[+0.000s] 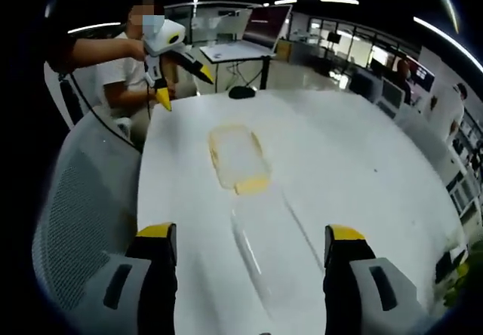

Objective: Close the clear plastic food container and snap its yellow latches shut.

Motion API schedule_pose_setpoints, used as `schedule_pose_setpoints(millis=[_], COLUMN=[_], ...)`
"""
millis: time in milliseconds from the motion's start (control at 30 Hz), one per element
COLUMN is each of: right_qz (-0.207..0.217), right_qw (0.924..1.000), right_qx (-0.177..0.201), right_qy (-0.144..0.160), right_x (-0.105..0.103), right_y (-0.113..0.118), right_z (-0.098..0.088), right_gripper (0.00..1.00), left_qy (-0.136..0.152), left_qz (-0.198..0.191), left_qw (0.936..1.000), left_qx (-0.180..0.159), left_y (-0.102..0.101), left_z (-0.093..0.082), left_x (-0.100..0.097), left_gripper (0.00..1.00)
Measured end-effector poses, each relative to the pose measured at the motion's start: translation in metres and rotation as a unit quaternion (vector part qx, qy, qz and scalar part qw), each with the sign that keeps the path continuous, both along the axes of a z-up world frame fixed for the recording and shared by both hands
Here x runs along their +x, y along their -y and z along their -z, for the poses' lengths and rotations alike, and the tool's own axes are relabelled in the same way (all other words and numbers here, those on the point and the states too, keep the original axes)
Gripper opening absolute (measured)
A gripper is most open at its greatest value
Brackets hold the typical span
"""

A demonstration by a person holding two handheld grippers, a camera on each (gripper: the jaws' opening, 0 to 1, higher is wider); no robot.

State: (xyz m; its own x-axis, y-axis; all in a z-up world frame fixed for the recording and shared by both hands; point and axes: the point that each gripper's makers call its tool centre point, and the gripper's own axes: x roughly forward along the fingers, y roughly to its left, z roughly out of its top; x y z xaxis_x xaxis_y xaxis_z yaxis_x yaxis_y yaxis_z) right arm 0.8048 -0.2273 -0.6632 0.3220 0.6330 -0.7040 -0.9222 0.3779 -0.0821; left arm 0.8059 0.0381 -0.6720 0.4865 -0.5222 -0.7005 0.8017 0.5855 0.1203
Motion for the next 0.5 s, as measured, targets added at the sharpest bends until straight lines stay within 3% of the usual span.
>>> schedule_pose_setpoints(millis=[500], right_qz=[-0.048], right_qw=[0.9986], right_qx=[-0.02], right_qy=[0.005], right_x=[0.02], right_y=[-0.034], right_z=[0.01], right_gripper=[0.69], left_qy=[0.0], left_qz=[0.043], left_qw=[0.9986], left_qx=[0.03], left_y=[0.0], left_z=[0.014], left_x=[0.026], left_gripper=[0.63])
